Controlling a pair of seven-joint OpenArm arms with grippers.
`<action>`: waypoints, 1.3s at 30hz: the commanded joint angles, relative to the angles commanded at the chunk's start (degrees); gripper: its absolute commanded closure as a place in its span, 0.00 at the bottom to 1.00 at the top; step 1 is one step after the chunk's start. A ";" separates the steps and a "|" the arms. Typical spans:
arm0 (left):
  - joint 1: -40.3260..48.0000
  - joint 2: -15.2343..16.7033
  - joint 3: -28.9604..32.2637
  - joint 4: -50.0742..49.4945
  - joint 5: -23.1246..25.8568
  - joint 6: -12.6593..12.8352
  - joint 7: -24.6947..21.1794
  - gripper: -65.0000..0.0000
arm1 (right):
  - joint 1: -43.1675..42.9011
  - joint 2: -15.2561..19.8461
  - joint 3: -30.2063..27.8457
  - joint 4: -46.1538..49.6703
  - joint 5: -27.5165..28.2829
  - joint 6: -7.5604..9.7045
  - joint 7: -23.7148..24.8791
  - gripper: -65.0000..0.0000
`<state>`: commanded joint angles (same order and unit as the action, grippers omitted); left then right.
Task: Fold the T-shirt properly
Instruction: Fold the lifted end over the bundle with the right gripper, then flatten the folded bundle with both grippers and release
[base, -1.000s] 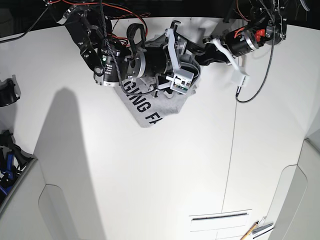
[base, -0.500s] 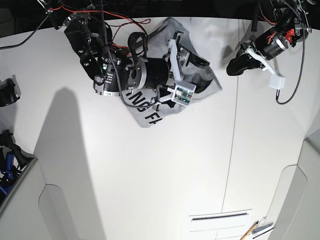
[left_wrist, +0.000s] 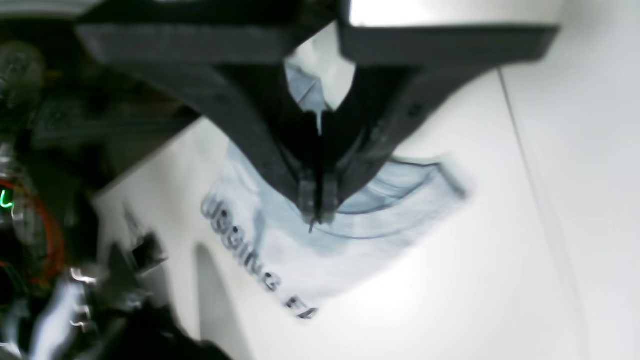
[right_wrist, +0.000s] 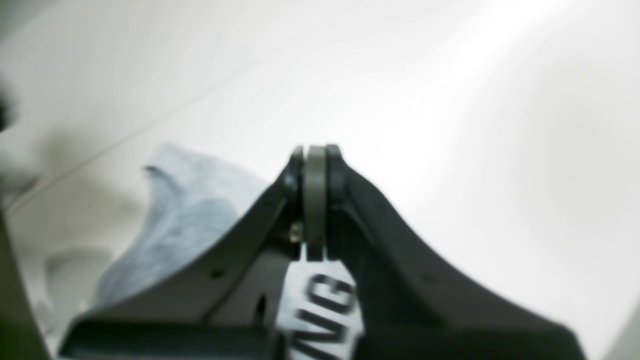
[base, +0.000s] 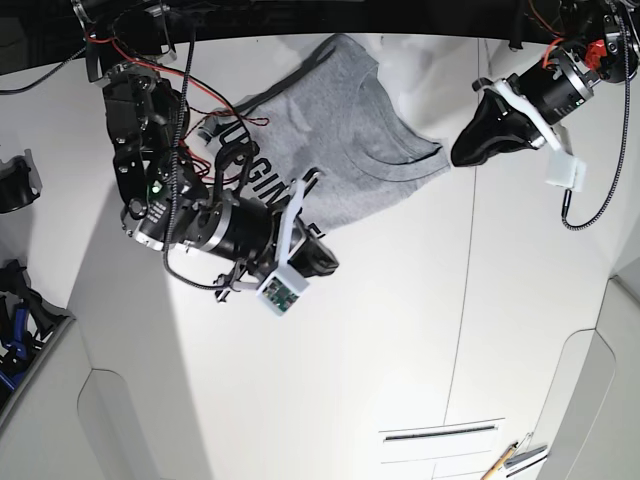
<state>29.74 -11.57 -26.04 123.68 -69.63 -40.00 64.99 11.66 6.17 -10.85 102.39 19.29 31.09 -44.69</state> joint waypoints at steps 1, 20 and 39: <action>-0.04 0.00 2.14 -0.04 0.28 0.00 -0.04 1.00 | 0.63 0.00 1.86 -1.55 -1.07 0.00 0.98 1.00; -6.01 0.15 35.78 -19.85 24.81 0.00 -14.19 1.00 | 11.65 -5.05 2.78 -36.52 5.75 3.21 5.27 1.00; -10.43 -0.07 30.64 -22.45 32.37 0.00 -8.20 1.00 | 11.32 -0.04 -5.64 -36.89 4.92 3.17 1.92 1.00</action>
<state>19.31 -11.64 4.60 101.23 -37.26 -40.00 56.80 22.98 6.13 -16.49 65.49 24.21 34.26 -42.76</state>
